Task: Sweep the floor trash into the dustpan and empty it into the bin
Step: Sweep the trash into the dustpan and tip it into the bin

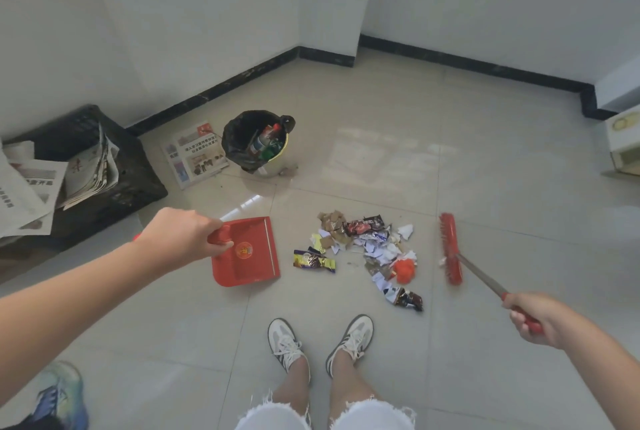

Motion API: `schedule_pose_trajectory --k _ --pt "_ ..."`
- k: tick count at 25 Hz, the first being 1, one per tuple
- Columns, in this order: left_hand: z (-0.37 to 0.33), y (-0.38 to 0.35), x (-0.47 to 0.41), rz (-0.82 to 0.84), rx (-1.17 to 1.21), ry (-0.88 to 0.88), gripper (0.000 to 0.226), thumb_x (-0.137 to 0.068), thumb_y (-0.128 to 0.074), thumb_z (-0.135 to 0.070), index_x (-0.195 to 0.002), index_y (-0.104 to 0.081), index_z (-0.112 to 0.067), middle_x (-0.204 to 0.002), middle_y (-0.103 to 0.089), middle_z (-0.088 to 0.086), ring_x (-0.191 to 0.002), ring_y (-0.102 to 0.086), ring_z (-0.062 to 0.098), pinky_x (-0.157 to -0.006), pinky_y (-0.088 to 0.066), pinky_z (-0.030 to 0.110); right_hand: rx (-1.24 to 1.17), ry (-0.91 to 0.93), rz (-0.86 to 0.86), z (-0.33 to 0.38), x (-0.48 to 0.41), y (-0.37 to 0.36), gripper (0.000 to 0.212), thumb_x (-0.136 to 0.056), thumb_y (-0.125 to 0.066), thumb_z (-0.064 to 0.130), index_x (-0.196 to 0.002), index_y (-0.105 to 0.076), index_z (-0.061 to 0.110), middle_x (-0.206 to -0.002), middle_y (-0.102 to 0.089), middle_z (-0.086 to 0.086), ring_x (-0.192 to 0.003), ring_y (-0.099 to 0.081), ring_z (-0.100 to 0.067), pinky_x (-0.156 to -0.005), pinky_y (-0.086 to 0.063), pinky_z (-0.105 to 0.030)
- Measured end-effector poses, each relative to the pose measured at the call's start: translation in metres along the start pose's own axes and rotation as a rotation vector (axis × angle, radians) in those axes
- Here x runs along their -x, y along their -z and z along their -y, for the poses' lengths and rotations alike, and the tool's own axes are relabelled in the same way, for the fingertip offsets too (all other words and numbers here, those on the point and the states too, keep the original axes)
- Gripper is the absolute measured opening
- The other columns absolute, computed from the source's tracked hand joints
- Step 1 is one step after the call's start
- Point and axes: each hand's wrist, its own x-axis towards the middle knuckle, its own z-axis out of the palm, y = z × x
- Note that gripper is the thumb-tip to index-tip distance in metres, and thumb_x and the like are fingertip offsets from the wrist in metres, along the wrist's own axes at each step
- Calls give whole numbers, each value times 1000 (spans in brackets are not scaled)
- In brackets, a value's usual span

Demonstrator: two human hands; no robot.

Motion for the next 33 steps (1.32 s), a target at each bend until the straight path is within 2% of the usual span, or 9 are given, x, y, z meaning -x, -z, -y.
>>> schedule_pose_trajectory --k 3,5,9,12,15,22,27,30,33 --pt "-10 -6 0 34 -20 -5 47 -85 -44 -69 -81 -62 -26 -58 -50 -8 -59 -49 12 -55 -42 24 -41 -49 30 -9 -13 -11 25 -94 -43 2 -70 -42 9 -27 -36 -1 -15 -26 -7 -26 -29 -7" --pt "-16 -7 -9 48 28 -9 43 -86 -44 -69 -75 -53 -28 -55 -46 -10 -60 -50 12 -56 -43 24 -56 -59 48 -13 -18 -27 25 -93 -42 1 -69 -41 9 -27 -36 -1 -16 -26 -7 -27 -29 -7" --pt "-25 1 -29 33 73 -40 44 -86 -43 -70 -75 -55 -28 -64 -58 -8 -63 -58 12 -60 -51 28 54 -17 31 -16 -16 -61 26 -87 -44 -2 -65 -42 9 -28 -39 -2 -17 -30 -8 -30 -34 -10" --pt "-61 12 -42 87 58 -157 37 -89 -44 -65 -86 -58 -30 -67 -52 -9 -67 -51 14 -53 -37 25 71 1 32 -17 -7 -79 26 -86 -44 -4 -63 -42 9 -28 -38 -2 -18 -29 -9 -31 -34 -10" --pt "-104 21 -65 48 44 -244 39 -90 -45 -60 -83 -57 -23 -60 -39 -8 -67 -46 17 -52 -28 25 66 25 60 -19 7 -94 25 -84 -43 -6 -64 -43 9 -30 -37 -2 -20 -28 -10 -32 -32 -10" --pt "-146 33 -99 -67 41 -371 40 -90 -49 -54 -79 -61 -17 -66 -51 -3 -65 -50 24 -56 -34 26 72 136 122 -31 24 -134 23 -82 -38 -6 -89 -46 15 -49 -39 -6 -25 -32 -11 -39 -32 -11" --pt "-180 33 -106 -52 92 -391 40 -89 -52 -53 -73 -53 -17 -58 -42 -4 -65 -47 22 -51 -25 26 71 164 180 -30 32 -137 21 -82 -38 -4 -92 -45 13 -45 -40 -6 -33 -33 -12 -40 -33 -12" --pt "-198 27 -109 -48 152 -382 40 -88 -54 -53 -75 -59 -15 -64 -51 -3 -64 -50 22 -51 -27 26 99 159 214 -28 36 -131 21 -80 -39 -3 -92 -46 13 -36 -41 -3 -41 -33 -13 -40 -34 -13" --pt "-219 15 -106 -24 239 -303 42 -87 -52 -55 -76 -60 -15 -70 -60 0 -69 -58 23 -54 -35 28 131 180 257 -28 46 -123 19 -81 -41 -2 -89 -43 14 -37 -42 -3 -37 -34 -14 -38 -33 -12"
